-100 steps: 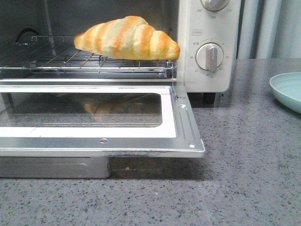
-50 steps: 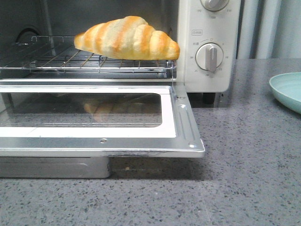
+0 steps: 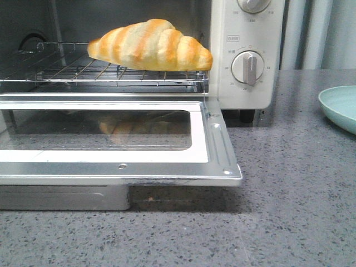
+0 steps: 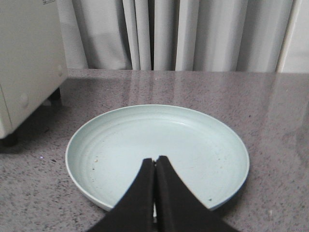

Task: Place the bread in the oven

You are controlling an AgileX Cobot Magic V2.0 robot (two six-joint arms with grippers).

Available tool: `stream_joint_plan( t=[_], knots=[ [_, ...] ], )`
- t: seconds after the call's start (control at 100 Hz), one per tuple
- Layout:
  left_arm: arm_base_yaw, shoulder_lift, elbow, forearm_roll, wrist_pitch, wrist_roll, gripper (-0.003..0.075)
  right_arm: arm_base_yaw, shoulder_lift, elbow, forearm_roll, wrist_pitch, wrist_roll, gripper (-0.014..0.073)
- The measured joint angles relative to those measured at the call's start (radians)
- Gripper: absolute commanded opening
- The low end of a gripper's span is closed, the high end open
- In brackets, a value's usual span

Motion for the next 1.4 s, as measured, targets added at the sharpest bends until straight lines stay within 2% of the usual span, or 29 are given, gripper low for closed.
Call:
stream_joint_plan(
  t=[0.3, 0.55, 0.92, 0.97, 1.15, 1.4],
  knots=[
    [0.000, 0.000, 0.000, 0.000, 0.000, 0.000, -0.0021, -0.046, -0.025, 0.084, 0.000, -0.090, -0.057, -0.0070],
    [0.000, 0.000, 0.000, 0.000, 0.000, 0.000, -0.0021, -0.060, -0.025, 0.084, 0.018, -0.083, -0.058, -0.0070],
    [0.000, 0.000, 0.000, 0.000, 0.000, 0.000, -0.0021, -0.060, -0.025, 0.084, 0.061, 0.055, -0.028, -0.0070],
    [0.000, 0.000, 0.000, 0.000, 0.000, 0.000, -0.0021, -0.079, -0.025, 0.084, 0.050, 0.066, -0.013, -0.0070],
    [0.000, 0.000, 0.000, 0.000, 0.000, 0.000, -0.0021, -0.046, -0.025, 0.084, 0.009, 0.129, 0.006, -0.0070],
    [0.001, 0.000, 0.000, 0.000, 0.000, 0.000, -0.0021, -0.042, -0.025, 0.084, 0.002, 0.142, 0.010, -0.0070]
  ],
)
